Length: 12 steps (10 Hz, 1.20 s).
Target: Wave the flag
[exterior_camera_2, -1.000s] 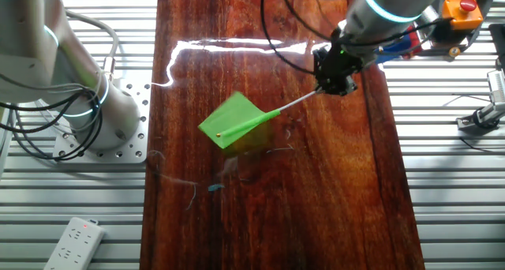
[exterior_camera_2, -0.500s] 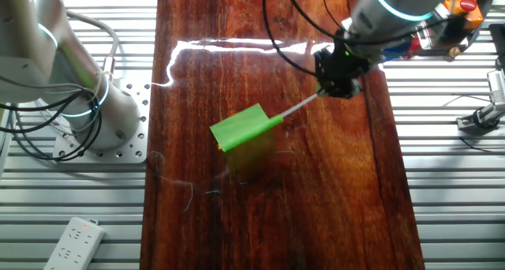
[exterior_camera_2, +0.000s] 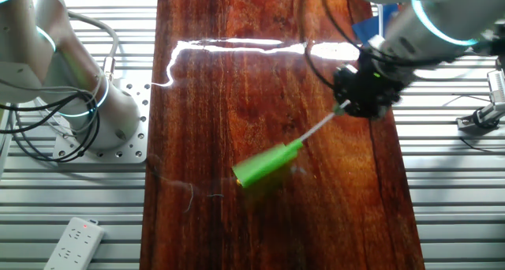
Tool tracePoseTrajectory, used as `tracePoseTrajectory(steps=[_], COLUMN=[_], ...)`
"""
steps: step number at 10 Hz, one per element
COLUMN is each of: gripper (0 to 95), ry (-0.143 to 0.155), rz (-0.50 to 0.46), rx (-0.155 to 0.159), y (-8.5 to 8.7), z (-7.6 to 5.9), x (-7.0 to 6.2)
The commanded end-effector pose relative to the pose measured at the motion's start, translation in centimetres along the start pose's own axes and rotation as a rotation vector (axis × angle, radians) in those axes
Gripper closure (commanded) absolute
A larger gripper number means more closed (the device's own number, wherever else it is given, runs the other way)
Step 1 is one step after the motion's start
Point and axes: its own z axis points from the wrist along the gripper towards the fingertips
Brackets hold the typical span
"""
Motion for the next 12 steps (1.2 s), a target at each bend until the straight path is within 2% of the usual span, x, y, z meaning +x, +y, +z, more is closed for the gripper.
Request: tracePoseTrajectory(steps=[1,2,3,4,5,6,7,8,9,12], gripper=[95.0,95.0,95.0,95.0,95.0,95.0,95.0,95.0,95.0,95.0], ry=[0.012,0.012,0.021,0.041,0.046,0.035,0.017,0.012,0.005,0.006], rz=[-0.037,-0.034,-0.007,0.011,0.021,0.097,0.164,0.193,0.231,0.317], rx=[-0.01,-0.017,-0.028,-0.026,-0.028,-0.038,-0.059,-0.067,-0.078,-0.081], y=[-2.1,-2.9,-3.2,-3.4,-3.4,-3.2,-2.2,-1.6,-0.3,3.3], z=[-1.5,-2.2,-2.6,-3.1,-3.4,-4.3,-4.6,-4.7,-4.7,-4.2], x=[0.5,0.6,0.5,0.2,0.0,-0.8,-1.6,-2.1,-2.8,-4.6])
